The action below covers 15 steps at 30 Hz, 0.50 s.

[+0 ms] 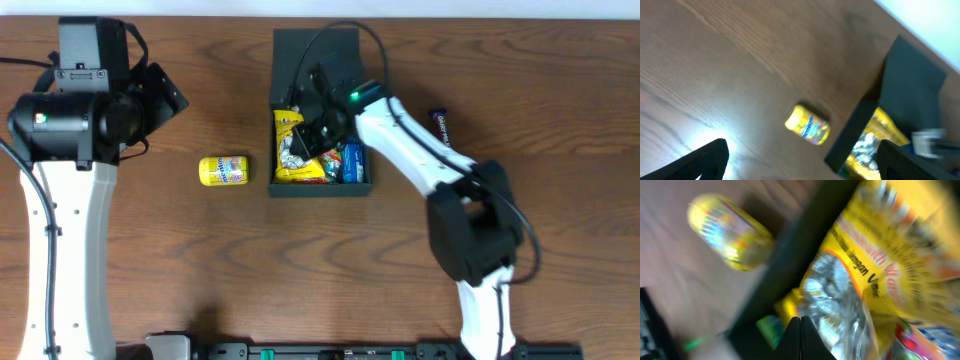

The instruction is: Pack container

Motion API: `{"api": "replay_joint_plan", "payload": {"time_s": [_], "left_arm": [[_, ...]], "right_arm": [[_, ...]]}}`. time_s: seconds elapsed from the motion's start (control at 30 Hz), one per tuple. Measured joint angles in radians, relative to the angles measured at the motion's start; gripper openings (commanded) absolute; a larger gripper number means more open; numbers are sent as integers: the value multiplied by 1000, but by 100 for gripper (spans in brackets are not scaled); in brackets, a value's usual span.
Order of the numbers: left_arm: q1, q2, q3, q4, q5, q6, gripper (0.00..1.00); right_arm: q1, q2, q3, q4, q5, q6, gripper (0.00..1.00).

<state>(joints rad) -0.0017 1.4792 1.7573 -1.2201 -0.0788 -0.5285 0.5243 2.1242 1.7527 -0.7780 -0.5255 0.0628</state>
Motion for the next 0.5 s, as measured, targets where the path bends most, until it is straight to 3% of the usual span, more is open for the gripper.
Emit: {"api": "replay_joint_plan", "payload": {"time_s": [0.2, 0.27, 0.5], "left_arm": [[0, 2, -254, 84, 7, 55, 95], [0, 10, -393, 135, 59, -8, 95], [0, 36, -663, 315, 347, -651, 95]], "right_arm": [[-106, -277, 35, -77, 76, -5, 2], [-177, -347, 47, -114, 117, 14, 2], [-282, -353, 45, -206, 176, 66, 2]]}}
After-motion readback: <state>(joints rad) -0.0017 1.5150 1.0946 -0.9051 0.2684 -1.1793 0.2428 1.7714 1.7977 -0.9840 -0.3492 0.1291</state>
